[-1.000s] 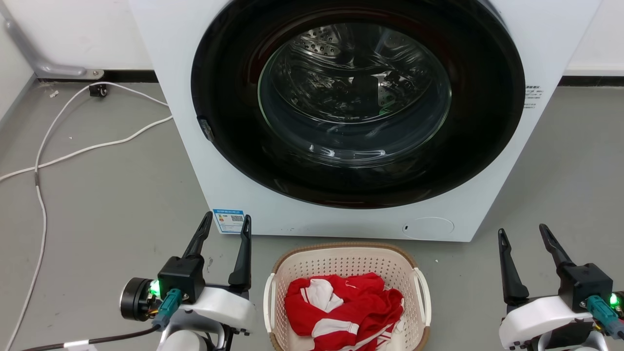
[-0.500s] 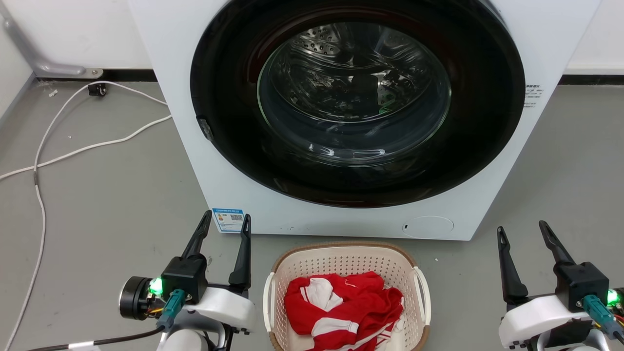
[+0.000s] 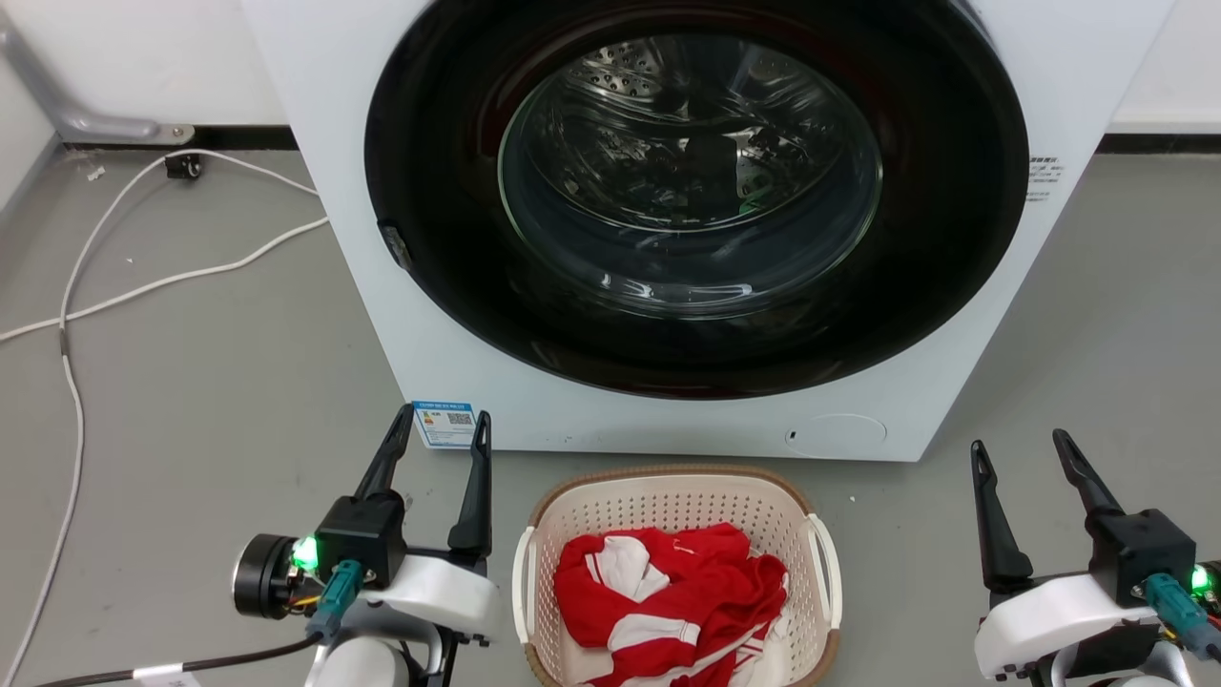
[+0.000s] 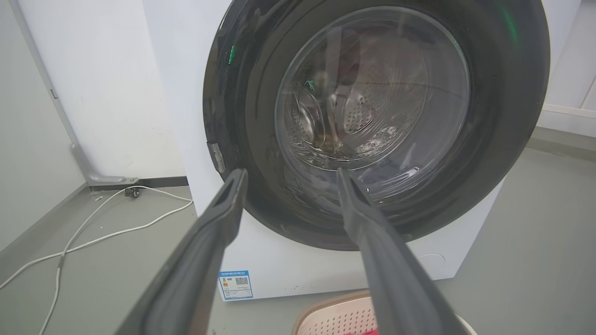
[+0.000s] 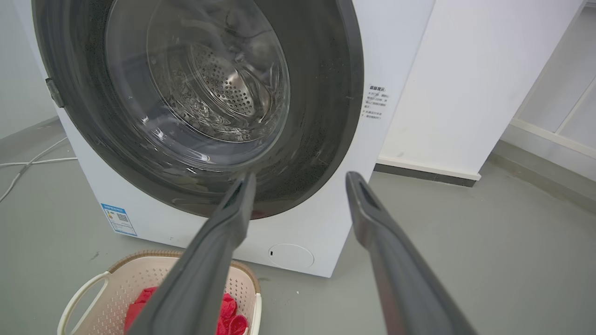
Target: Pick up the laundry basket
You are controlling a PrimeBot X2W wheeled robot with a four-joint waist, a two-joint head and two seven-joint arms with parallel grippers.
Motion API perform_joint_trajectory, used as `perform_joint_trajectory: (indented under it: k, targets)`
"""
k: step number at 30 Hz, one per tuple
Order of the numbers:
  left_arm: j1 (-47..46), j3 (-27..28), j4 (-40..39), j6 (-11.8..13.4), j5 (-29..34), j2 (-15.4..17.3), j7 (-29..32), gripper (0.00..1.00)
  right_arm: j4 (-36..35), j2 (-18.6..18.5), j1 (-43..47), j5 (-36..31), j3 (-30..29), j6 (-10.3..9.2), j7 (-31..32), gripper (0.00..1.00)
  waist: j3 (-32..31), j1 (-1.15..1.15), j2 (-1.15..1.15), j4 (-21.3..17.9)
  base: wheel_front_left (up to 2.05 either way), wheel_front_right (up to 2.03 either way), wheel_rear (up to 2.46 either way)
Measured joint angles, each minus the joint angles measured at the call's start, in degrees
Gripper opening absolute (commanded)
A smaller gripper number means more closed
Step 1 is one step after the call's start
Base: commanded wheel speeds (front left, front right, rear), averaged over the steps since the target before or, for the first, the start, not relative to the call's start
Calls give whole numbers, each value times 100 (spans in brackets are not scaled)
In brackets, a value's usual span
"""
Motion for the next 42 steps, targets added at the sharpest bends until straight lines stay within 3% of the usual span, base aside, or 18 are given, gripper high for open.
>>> perform_joint_trajectory:
  k: [9,16,21,30,36,42]
  targets:
    - [-419,93,110,5,-19,-2,0,100,93,0,-296,223,-34,0,163,100,338,0,0,-45,0,0,0]
    - [-1126,233,909,-155,-258,27,21,100,452,0,-848,245,-12,0,577,100,797,0,0,-84,0,0,0]
    - [-1931,300,1872,-405,-599,144,345,100,1114,2,-1458,323,36,0,1322,100,1262,0,0,-139,0,0,0]
    - [-2875,199,3325,-604,-1080,353,1104,100,2228,2,-2306,768,276,0,2170,100,1989,1,0,-270,0,0,0]
    - [-3375,-36,4119,-638,-1475,444,1748,100,3058,3,-2967,1045,490,0,2429,100,2511,1,0,-381,0,0,0]
    - [-3656,-480,4402,-639,-1973,572,2202,100,3819,4,-3554,1270,727,0,2558,100,2925,1,0,-473,0,0,0]
